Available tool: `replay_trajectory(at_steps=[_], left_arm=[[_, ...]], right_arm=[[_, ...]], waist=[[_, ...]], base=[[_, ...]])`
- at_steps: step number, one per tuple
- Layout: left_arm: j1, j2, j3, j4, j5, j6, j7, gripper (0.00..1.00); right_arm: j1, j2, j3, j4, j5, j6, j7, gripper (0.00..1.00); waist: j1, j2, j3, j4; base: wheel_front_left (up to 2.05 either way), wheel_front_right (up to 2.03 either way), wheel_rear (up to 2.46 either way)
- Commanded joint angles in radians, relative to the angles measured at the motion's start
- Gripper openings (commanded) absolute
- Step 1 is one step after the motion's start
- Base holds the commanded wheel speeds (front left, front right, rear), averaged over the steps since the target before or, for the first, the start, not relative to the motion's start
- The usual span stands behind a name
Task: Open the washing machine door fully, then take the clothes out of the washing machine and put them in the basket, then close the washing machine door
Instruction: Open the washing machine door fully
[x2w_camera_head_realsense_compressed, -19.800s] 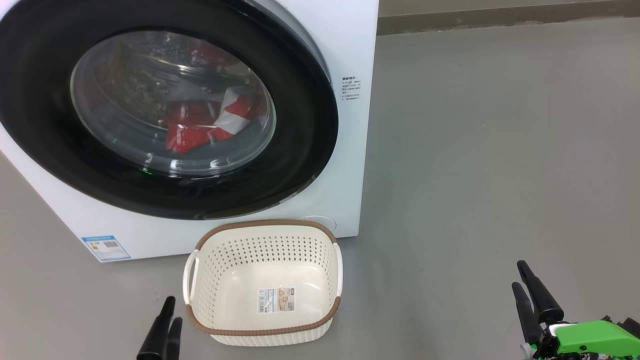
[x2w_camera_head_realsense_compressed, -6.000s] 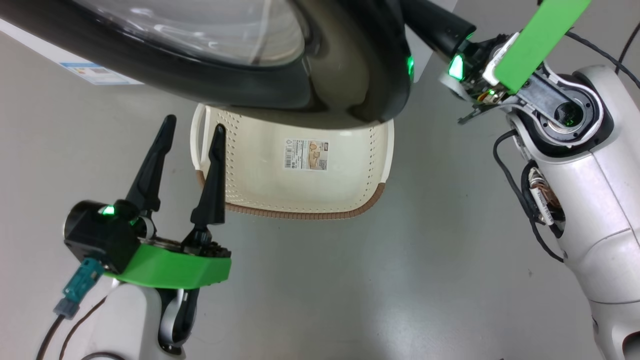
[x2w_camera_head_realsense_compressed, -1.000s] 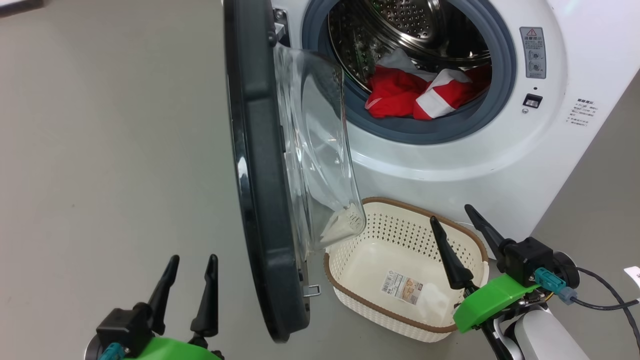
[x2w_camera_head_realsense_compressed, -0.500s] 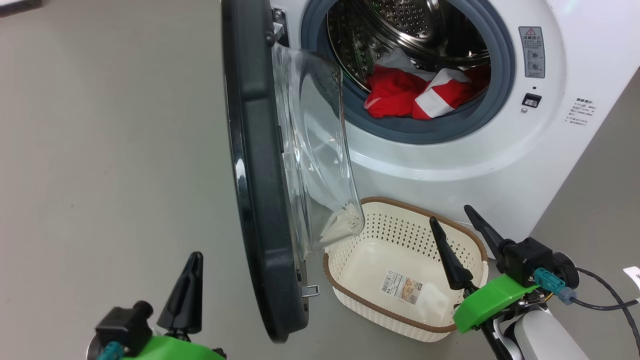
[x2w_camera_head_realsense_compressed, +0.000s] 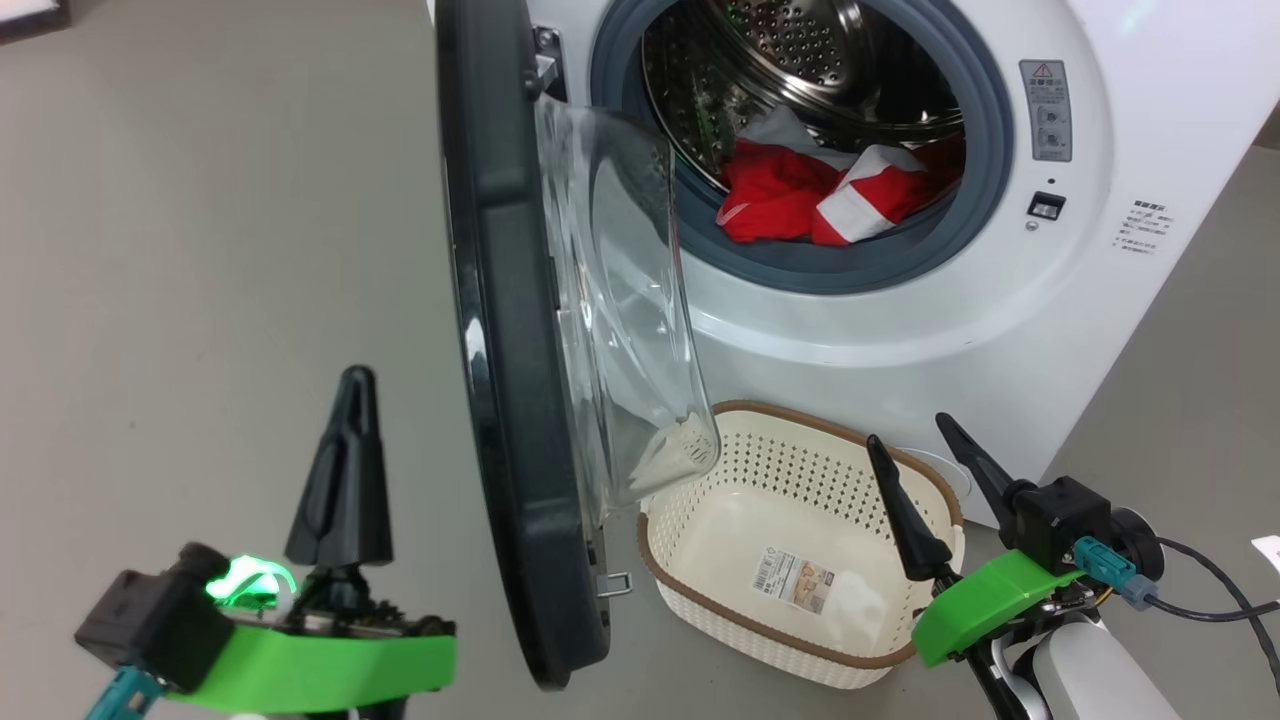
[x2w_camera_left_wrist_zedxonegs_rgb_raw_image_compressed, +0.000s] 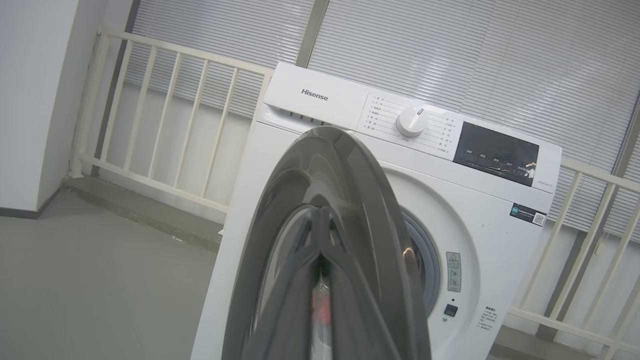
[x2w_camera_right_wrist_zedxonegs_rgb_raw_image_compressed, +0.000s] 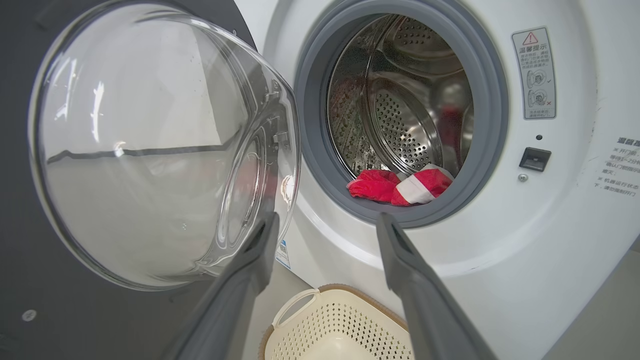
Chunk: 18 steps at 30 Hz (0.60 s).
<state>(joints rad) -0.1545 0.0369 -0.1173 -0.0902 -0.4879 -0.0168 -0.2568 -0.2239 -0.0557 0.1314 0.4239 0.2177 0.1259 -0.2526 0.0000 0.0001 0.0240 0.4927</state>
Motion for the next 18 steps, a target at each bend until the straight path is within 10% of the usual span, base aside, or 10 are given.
replay_trajectory(at_steps=[1, 18], left_arm=[[-0.045, 0.013, 0.023, -0.037, 0.010, 0.007, -0.005, 0.00], [0.015, 0.029, -0.235, -0.197, 0.066, -0.018, 0.250, 0.00]], right_arm=[[-0.001, 0.005, 0.018, -0.021, -0.007, 0.005, -0.009, 1.00], [0.018, 0.005, 0.008, -0.026, -0.019, 0.005, -0.009, 1.00]], waist=[[0.0000, -0.0001, -0.003, -0.003], [0.0000, -0.0001, -0.010, -0.033]], base=[[0.00, 0.00, 0.00], [0.00, 0.00, 0.00]])
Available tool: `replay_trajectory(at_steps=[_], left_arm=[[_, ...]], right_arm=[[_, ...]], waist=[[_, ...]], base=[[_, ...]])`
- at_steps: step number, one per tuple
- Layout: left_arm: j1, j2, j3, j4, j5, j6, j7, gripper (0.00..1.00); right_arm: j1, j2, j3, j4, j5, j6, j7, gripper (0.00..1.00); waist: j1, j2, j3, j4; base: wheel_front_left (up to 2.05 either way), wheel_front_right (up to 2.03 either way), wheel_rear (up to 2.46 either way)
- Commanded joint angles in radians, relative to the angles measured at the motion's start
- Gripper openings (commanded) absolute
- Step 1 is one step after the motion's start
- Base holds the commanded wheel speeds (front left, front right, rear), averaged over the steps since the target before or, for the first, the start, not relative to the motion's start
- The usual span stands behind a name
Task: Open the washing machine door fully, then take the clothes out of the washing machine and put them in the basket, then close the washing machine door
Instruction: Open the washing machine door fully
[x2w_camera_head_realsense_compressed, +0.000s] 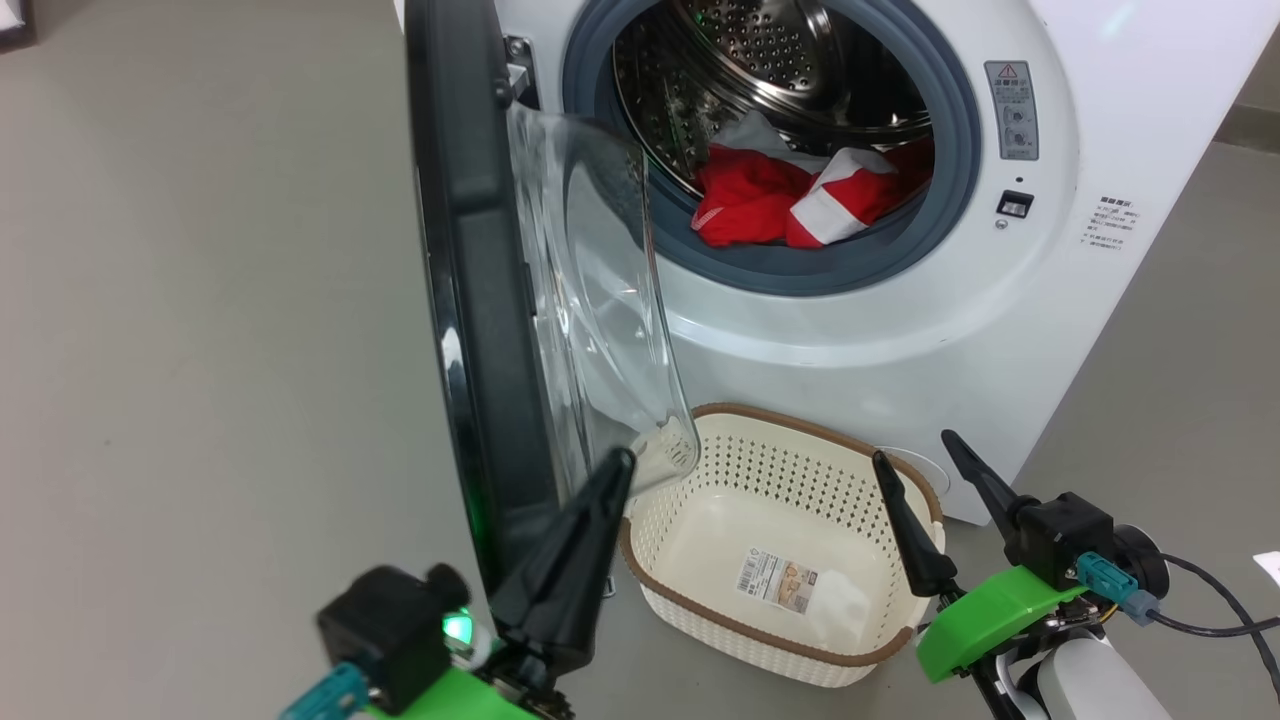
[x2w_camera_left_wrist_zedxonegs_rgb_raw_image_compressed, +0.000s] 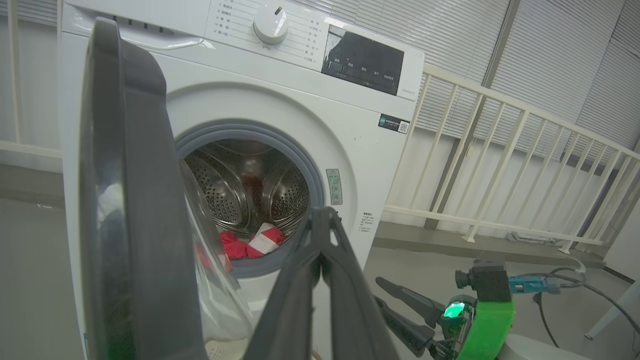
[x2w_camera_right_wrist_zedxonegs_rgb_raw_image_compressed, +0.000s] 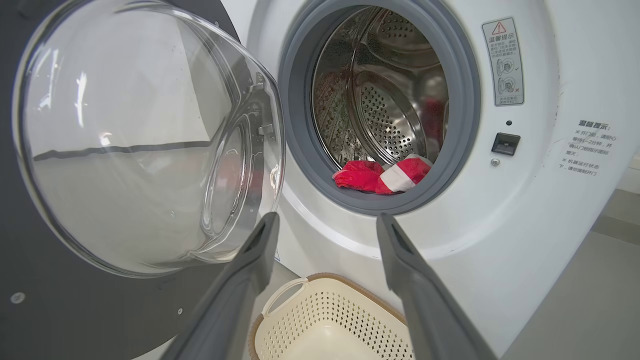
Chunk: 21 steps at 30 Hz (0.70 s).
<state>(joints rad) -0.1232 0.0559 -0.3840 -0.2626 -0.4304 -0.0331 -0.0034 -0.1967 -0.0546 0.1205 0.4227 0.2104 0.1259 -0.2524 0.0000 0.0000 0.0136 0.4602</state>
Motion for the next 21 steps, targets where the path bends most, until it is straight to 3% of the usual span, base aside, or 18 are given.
replay_trajectory(at_steps=[1, 7, 15, 21], left_arm=[[-0.011, 0.010, 0.024, -0.014, 0.009, 0.001, 0.012, 0.00], [0.006, 0.017, 0.001, 0.047, 0.024, 0.024, 0.061, 0.00], [0.010, 0.031, 0.030, 0.128, 0.064, 0.100, 0.089, 0.00], [0.002, 0.035, 0.044, 0.135, 0.062, 0.115, 0.090, 0.00]], right_arm=[[-0.009, 0.004, 0.019, -0.025, -0.013, 0.005, -0.009, 1.00], [-0.018, 0.004, 0.019, -0.029, -0.021, 0.005, -0.009, 1.00], [-0.027, 0.004, 0.012, -0.034, -0.027, 0.005, -0.009, 1.00], [-0.035, 0.004, 0.003, -0.027, -0.032, 0.005, -0.009, 1.00]], waist=[[0.0000, 0.0000, 0.002, -0.001], [0.0000, 0.0000, 0.017, -0.006], [0.0000, 0.0000, 0.037, -0.007], [0.0000, 0.0000, 0.054, 0.007]], base=[[0.00, 0.00, 0.00], [0.00, 0.00, 0.00], [0.00, 0.00, 0.00], [0.00, 0.00, 0.00]])
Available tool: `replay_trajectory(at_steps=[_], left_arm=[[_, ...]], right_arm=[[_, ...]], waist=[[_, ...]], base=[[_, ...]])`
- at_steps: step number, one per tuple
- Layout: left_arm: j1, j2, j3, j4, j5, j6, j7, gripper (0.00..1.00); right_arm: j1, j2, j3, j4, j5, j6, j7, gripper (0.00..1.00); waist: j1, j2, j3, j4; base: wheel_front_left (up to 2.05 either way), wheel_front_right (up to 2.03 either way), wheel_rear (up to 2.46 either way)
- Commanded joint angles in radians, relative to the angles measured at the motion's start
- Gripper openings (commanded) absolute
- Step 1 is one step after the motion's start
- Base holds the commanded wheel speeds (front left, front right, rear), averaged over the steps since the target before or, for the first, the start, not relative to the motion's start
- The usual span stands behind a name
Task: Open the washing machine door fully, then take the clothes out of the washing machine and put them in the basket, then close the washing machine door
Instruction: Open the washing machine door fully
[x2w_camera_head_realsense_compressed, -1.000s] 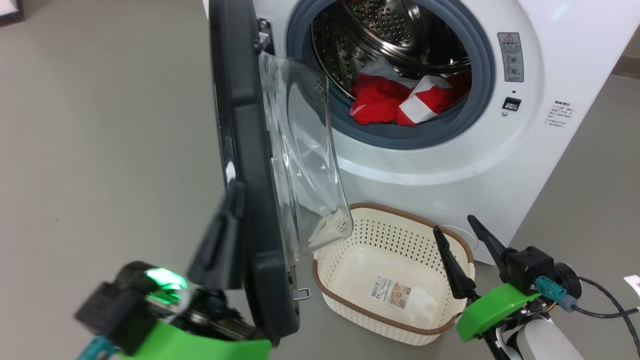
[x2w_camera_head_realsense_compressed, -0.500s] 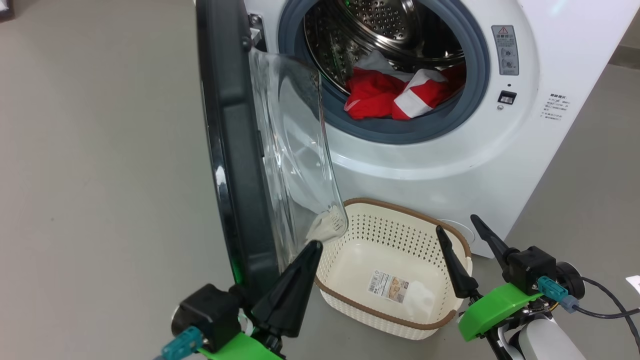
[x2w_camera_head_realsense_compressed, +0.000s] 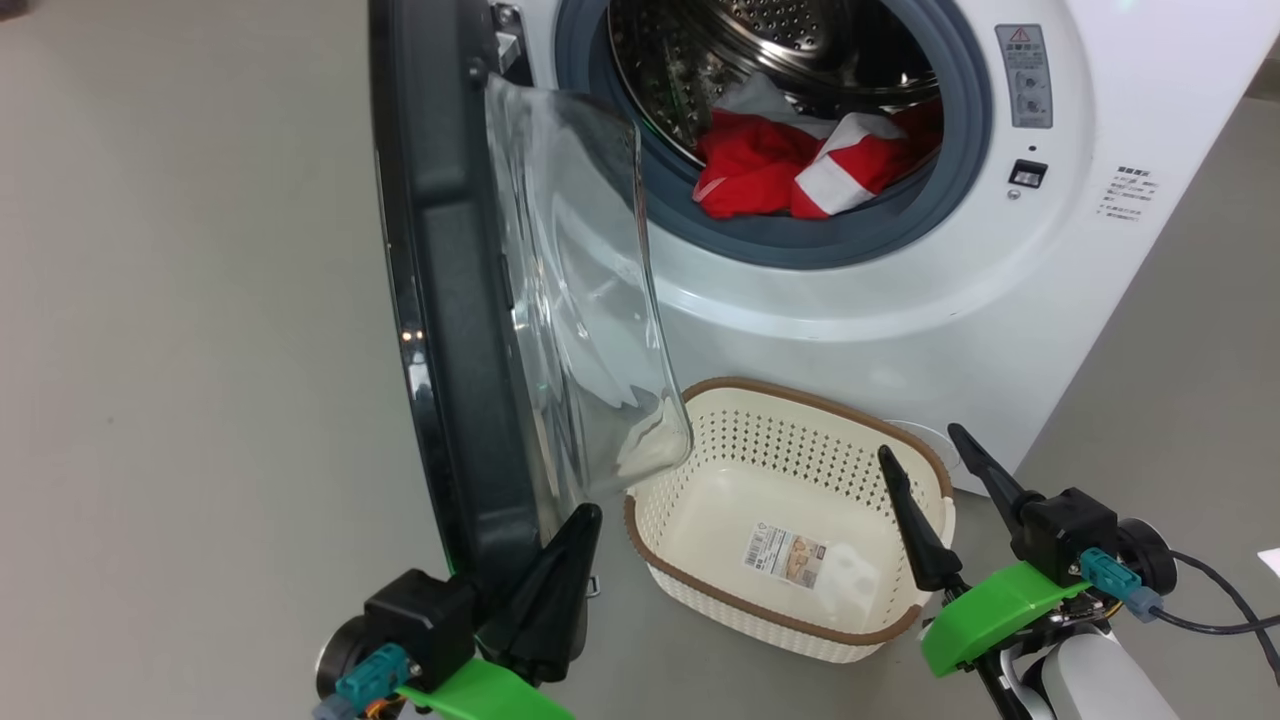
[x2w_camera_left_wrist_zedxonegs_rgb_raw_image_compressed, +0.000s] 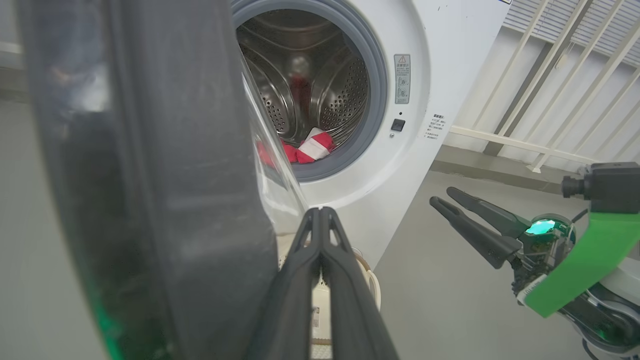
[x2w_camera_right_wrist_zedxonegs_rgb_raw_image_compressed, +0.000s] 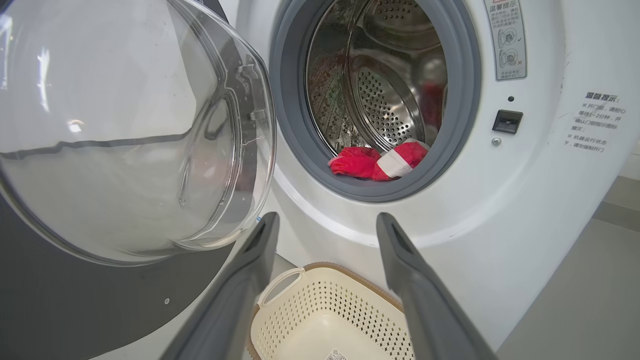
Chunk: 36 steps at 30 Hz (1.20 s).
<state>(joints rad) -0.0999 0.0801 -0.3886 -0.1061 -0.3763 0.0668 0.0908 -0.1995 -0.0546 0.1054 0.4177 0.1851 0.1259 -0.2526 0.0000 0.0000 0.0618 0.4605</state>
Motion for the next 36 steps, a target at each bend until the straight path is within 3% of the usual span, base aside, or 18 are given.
replay_trajectory(at_steps=[1, 18, 36], left_arm=[[-0.022, 0.011, 0.052, -0.022, 0.007, 0.018, -0.006, 0.00], [-0.011, 0.063, 0.149, -0.002, -0.009, 0.067, -0.029, 0.00], [-0.035, 0.138, 0.322, 0.136, -0.065, 0.112, -0.096, 0.00]], right_arm=[[-0.033, 0.004, 0.018, -0.020, -0.007, 0.005, -0.009, 1.00], [-0.054, 0.004, 0.030, 0.015, 0.010, 0.005, -0.009, 1.00], [-0.040, 0.004, 0.057, 0.027, 0.004, 0.005, -0.009, 1.00]], waist=[[0.0000, 0.0000, 0.008, 0.010], [0.0000, 0.0000, 0.004, 0.069], [0.0000, 0.0000, 0.003, 0.065]], base=[[0.00, 0.00, 0.00], [0.00, 0.00, 0.00], [0.00, 0.00, 0.00]])
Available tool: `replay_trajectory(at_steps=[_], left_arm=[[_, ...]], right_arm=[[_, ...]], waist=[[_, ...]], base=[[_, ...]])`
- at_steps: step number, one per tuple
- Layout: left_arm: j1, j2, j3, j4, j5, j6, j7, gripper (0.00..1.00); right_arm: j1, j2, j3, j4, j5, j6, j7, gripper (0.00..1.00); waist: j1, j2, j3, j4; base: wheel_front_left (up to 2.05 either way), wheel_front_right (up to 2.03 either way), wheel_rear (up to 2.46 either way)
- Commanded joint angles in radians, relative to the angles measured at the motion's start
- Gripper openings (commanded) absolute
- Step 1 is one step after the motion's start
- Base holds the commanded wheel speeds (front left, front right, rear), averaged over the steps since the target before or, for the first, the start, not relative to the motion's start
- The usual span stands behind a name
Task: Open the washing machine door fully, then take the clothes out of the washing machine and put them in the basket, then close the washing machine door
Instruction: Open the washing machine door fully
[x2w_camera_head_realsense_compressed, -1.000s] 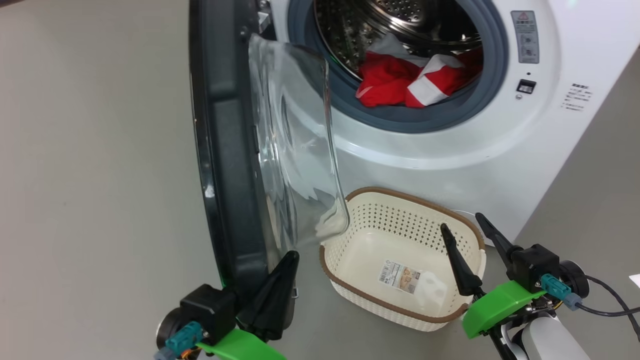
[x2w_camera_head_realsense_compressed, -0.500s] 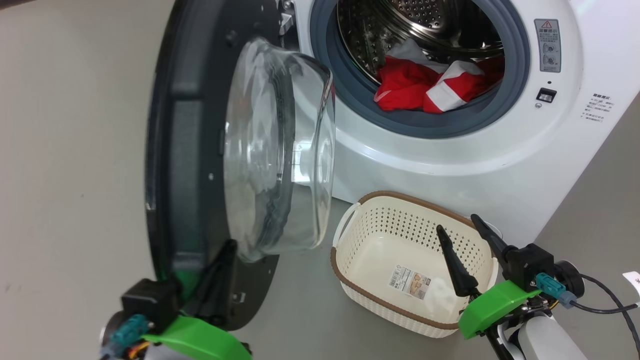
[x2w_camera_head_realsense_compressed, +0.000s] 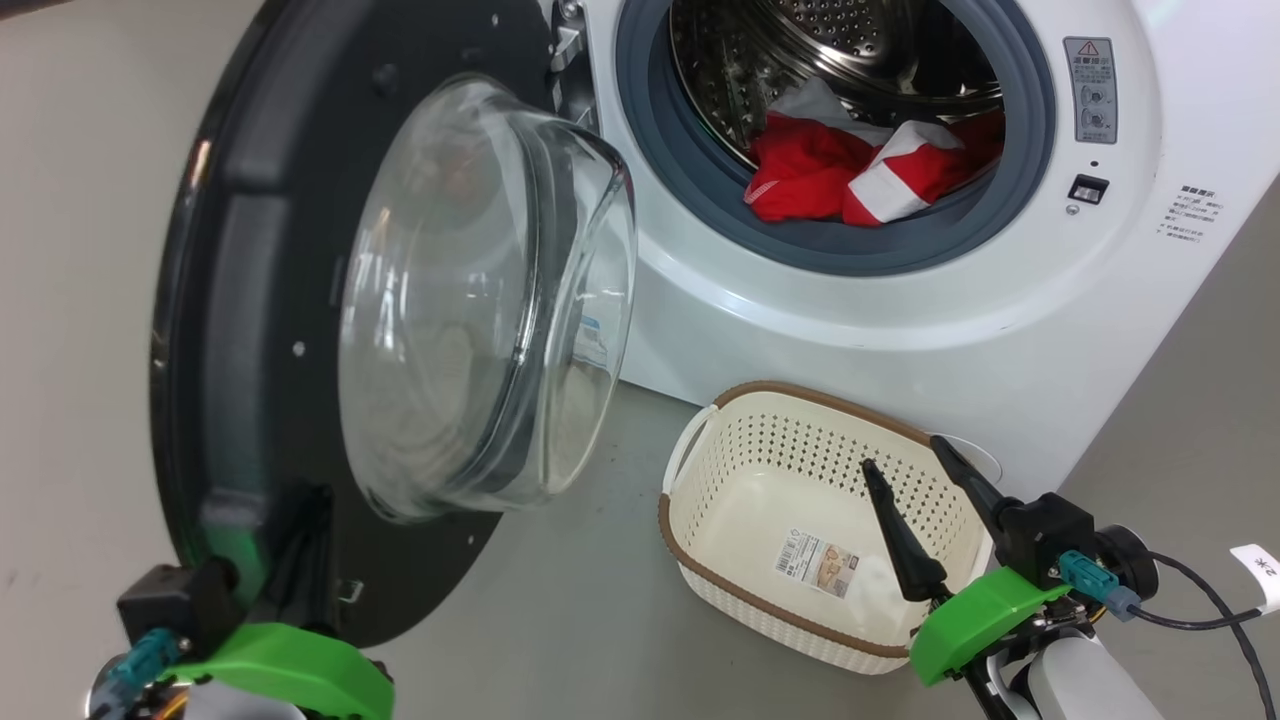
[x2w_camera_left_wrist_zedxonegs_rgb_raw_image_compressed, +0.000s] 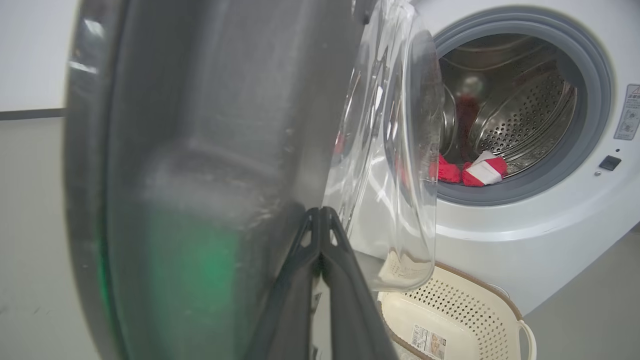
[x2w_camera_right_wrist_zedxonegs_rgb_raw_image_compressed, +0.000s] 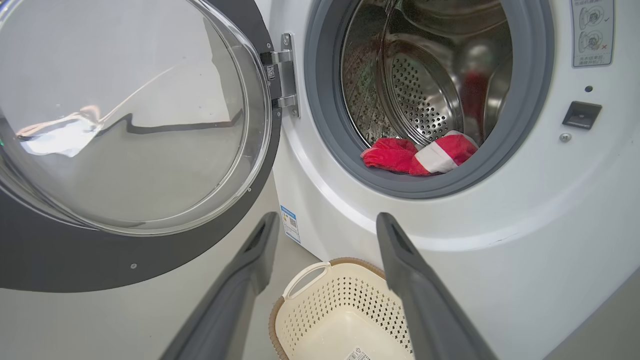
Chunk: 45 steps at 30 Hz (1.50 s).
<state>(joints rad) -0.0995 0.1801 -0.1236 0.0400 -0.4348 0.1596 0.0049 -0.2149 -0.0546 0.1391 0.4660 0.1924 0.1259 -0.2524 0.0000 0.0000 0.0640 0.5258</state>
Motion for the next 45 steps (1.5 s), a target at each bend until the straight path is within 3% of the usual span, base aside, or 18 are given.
replay_trajectory(at_steps=[1, 32, 45], left_arm=[[-0.041, 0.040, 0.064, 0.003, -0.010, 0.019, -0.016, 0.00], [-0.269, 0.142, 0.224, 0.525, -0.116, -0.054, -0.219, 0.00], [-0.383, 0.213, 0.275, 0.654, -0.111, -0.051, -0.259, 0.00]], right_arm=[[-0.023, 0.004, 0.024, -0.022, -0.005, 0.005, -0.009, 1.00], [0.011, 0.004, 0.051, -0.007, -0.015, 0.005, -0.009, 1.00], [-0.003, -0.007, 0.041, -0.008, -0.027, 0.005, -0.009, 1.00]], waist=[[0.0000, 0.0000, 0.001, -0.001], [0.0000, 0.0000, 0.020, -0.039], [0.0000, 0.0000, 0.050, -0.070]], base=[[0.00, 0.00, 0.00], [0.00, 0.00, 0.00], [0.00, 0.00, 0.00]])
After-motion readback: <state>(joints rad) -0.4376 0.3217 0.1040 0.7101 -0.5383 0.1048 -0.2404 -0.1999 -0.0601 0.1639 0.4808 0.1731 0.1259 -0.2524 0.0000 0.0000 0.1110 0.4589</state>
